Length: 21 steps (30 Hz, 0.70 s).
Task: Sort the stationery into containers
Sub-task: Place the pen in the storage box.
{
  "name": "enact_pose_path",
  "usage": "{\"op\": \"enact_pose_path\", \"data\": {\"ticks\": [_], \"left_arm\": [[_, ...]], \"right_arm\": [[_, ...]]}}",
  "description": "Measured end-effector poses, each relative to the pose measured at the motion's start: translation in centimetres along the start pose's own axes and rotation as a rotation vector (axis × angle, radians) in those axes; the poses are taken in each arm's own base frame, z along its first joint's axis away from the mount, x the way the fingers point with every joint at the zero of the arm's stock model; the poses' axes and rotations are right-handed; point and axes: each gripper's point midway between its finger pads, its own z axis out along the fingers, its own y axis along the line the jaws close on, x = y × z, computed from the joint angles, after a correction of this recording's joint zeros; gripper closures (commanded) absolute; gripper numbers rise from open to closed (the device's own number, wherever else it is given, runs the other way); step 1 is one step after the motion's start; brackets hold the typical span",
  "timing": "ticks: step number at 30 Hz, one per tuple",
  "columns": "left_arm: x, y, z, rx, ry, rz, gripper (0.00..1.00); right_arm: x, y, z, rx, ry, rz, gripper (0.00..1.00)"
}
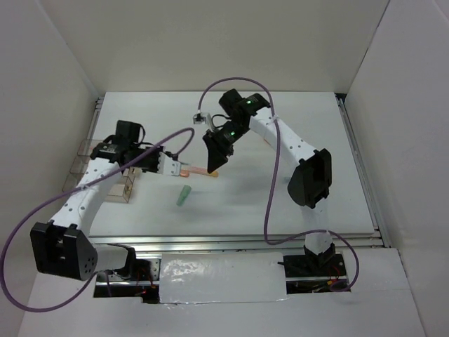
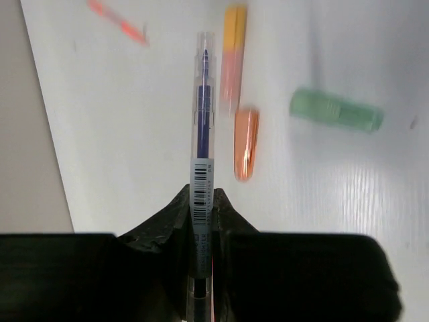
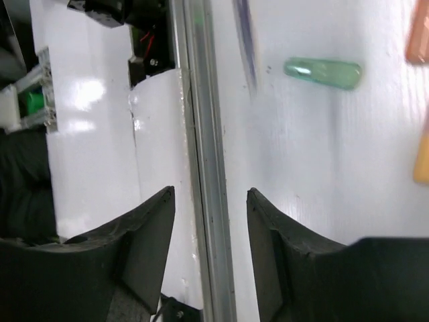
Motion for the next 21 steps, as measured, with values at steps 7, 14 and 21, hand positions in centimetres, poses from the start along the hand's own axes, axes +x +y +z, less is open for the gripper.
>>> {"op": "enact_pose_path", "data": {"ticks": [7,14,21], "left_arm": [[13.7,4.4,-7.9,-0.069,0.195,-0.213,1.0],[26.0,4.5,-11.6,-0.006,0.305,-0.239,1.0],[30.0,2.5,-10.4,0.077,0.334,-0.239,0.99]], "right_arm": [[3.7,-6.2,-5.6,0.092,-0.084,0.224,0.45],[5.5,-6.8,-6.7,0.105,-0.097,0.287,0.45],[5.8,-6.6,-6.3,0.101,-0.087,0.289,0.46]]}}
